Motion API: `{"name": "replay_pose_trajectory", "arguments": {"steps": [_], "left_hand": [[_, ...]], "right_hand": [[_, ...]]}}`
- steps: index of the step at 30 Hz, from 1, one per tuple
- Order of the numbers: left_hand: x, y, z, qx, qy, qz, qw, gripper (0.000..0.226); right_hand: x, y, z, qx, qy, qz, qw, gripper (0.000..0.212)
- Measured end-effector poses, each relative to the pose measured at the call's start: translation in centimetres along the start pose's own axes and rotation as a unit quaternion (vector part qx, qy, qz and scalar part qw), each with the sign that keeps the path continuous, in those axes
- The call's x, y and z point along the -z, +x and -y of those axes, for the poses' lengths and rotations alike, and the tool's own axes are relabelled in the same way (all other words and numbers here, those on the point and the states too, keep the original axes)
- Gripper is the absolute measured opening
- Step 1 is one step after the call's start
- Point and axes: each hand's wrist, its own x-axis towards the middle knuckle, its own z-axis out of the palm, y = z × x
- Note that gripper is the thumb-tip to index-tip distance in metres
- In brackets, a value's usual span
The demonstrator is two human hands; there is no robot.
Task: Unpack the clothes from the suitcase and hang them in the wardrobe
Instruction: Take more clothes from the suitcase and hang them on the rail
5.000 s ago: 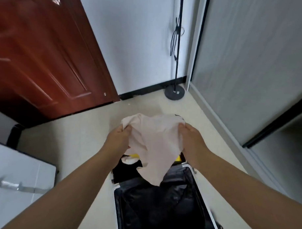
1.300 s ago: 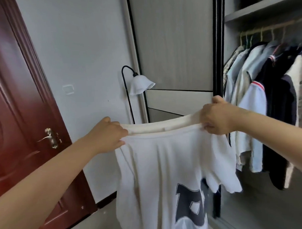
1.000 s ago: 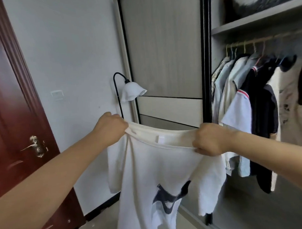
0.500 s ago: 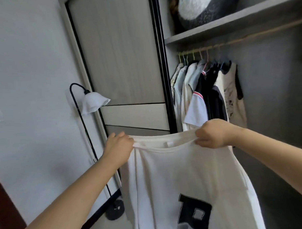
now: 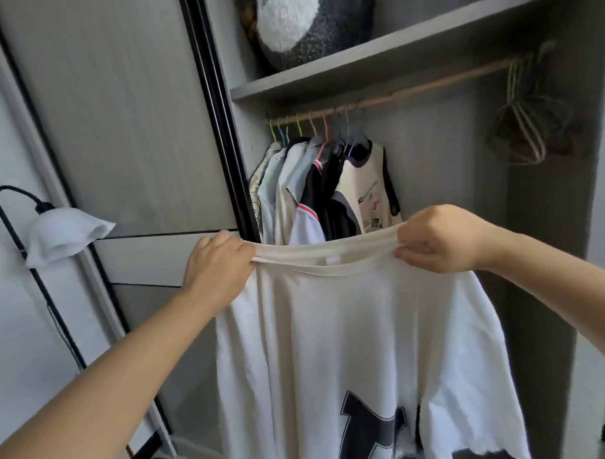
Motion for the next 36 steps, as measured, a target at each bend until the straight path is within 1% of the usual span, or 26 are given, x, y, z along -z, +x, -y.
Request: {"name": "replay_pose_trajectory", "arguments": {"steps": [2, 5, 7, 9, 11, 13, 15, 16, 18, 19, 21, 23, 24, 26, 29, 31, 34, 36], "left_hand": [[-1.8, 2.8, -1.0, -0.033, -0.031, -0.051, 0.998, 0.029], [-4.3, 6.7, -3.1, -0.048, -0.084, -0.086, 0.992, 0.030], [-5.6, 8.8, -4.4, -0.040, -0.093, -0.090, 0.991, 0.029], [-6.4, 10.9, -5.8, -0.026, -0.091, -0.078, 0.992, 0.026], [-7.6, 13.0, -7.0, -0.014, -0.095, -0.067, 0.993, 0.021], [-8.9, 15.5, -8.3, 0.000, -0.111, -0.063, 0.992, 0.019], [-10.1, 17.8, -9.5, 0.010, -0.152, -0.069, 0.986, 0.014], [-10.6, 19.1, -10.1, 0.019, -0.183, -0.070, 0.980, 0.015], [-11.8, 21.6, -11.1, 0.053, -0.246, -0.088, 0.964, 0.026], [-12.6, 22.9, -11.6, 0.067, -0.281, -0.110, 0.951, 0.031], [-13.5, 25.5, -12.7, 0.073, -0.338, -0.129, 0.929, 0.037], [-14.3, 27.9, -13.3, 0.059, -0.361, -0.131, 0.921, 0.036], [-14.7, 29.4, -13.5, 0.044, -0.366, -0.142, 0.919, 0.040], [-15.5, 31.4, -13.5, 0.016, -0.356, -0.162, 0.920, 0.047], [-17.4, 34.8, -13.1, -0.013, -0.361, -0.173, 0.916, 0.041], [-18.5, 36.4, -12.9, -0.050, -0.340, -0.193, 0.919, 0.039], [-19.7, 38.3, -13.6, -0.079, -0.281, -0.209, 0.933, 0.036], [-20.2, 39.3, -14.2, -0.086, -0.272, -0.210, 0.935, 0.035]], "right_hand": [[0.3, -1.2, -3.6, -0.026, 0.009, -0.011, 1.000, 0.038], [0.1, -2.3, -7.9, -0.028, -0.001, 0.001, 1.000, 0.039], [-0.6, -2.9, -10.1, -0.023, -0.014, 0.020, 0.999, 0.043], [-1.1, -3.2, -11.9, -0.035, -0.005, 0.042, 0.998, 0.052], [-1.4, -3.3, -13.7, -0.078, -0.007, 0.098, 0.992, 0.058], [-1.5, -3.2, -15.4, -0.126, -0.001, 0.165, 0.978, 0.045], [-1.8, -3.1, -16.8, -0.165, 0.011, 0.217, 0.962, 0.029], [-2.1, -3.0, -17.6, -0.187, 0.008, 0.249, 0.950, 0.026], [-2.8, -2.6, -19.0, -0.230, 0.001, 0.313, 0.921, 0.028], [-3.3, -2.3, -19.8, -0.246, -0.007, 0.341, 0.907, 0.030], [-4.0, -1.5, -21.4, -0.266, -0.043, 0.369, 0.889, 0.035], [-4.4, -0.6, -23.4, -0.292, -0.116, 0.366, 0.876, 0.038], [-4.4, -0.2, -24.8, -0.317, -0.157, 0.350, 0.867, 0.037], [-3.9, 0.3, -27.3, -0.380, -0.202, 0.306, 0.849, 0.034], [-2.9, 0.7, -30.5, -0.448, -0.267, 0.272, 0.809, 0.035], [-2.8, 1.1, -31.9, -0.466, -0.332, 0.237, 0.785, 0.034], [-2.8, 1.3, -34.0, -0.509, -0.365, 0.199, 0.754, 0.034], [-3.2, 1.3, -35.3, -0.534, -0.371, 0.180, 0.738, 0.033]]}}
